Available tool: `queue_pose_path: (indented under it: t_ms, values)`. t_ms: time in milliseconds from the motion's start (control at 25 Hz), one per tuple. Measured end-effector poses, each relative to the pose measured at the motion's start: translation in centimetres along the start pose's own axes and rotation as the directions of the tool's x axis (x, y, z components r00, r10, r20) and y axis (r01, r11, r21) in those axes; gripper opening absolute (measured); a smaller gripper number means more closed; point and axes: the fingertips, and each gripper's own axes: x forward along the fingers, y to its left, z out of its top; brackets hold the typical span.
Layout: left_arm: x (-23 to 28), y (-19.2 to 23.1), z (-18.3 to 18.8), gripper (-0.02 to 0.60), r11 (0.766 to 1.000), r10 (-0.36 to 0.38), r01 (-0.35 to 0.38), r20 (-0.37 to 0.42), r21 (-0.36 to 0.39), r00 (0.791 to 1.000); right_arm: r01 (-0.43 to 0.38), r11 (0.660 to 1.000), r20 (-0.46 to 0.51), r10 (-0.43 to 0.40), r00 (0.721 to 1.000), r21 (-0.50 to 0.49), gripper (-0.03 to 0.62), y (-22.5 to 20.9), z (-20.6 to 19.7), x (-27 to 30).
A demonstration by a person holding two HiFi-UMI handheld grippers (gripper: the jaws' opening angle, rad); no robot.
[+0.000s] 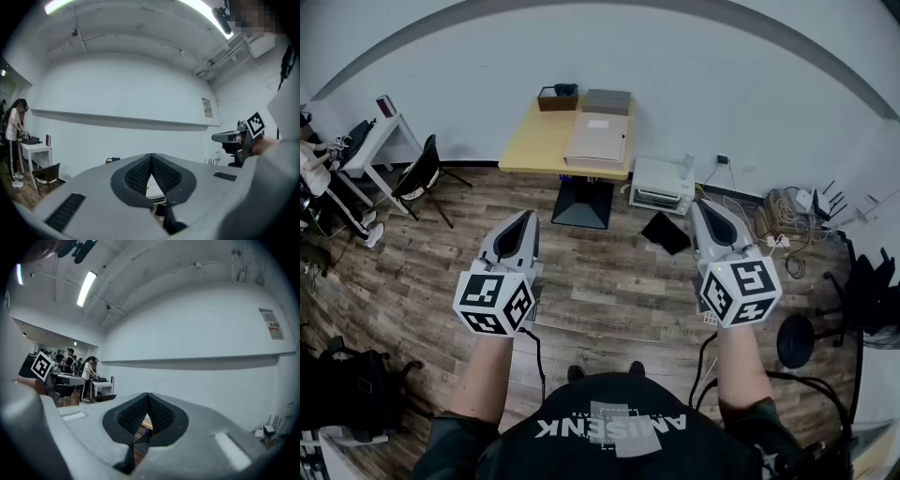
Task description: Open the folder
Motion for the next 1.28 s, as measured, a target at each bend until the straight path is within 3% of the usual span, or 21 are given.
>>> queue_pose_path:
  t_ms: [480,960,1280]
  values:
    - [-0.1,-1.1,0.7,0.000,1.000,-0.006,0.007,0.040,-0.030,0.999,-0.020,1.000,-0.001,0.020,1.000,-0.002,0.003,-0.2,0.0,-0.3]
    - [0.5,0.2,0.2,0.000,0.998,0.008,-0.008,-0.004,0.062,1.000,-0.009,1.000,0.003,0.009,1.000,0.016,0.004,0.7,0.1,0.8]
    - [0.0,2.8,0.4,0.000,0.998,-0.060,0.060,0.045,0.011,0.997,0.030,0.999,0.012,-0.031,0.999,0.030,0.005,3.2,0.1,2.2]
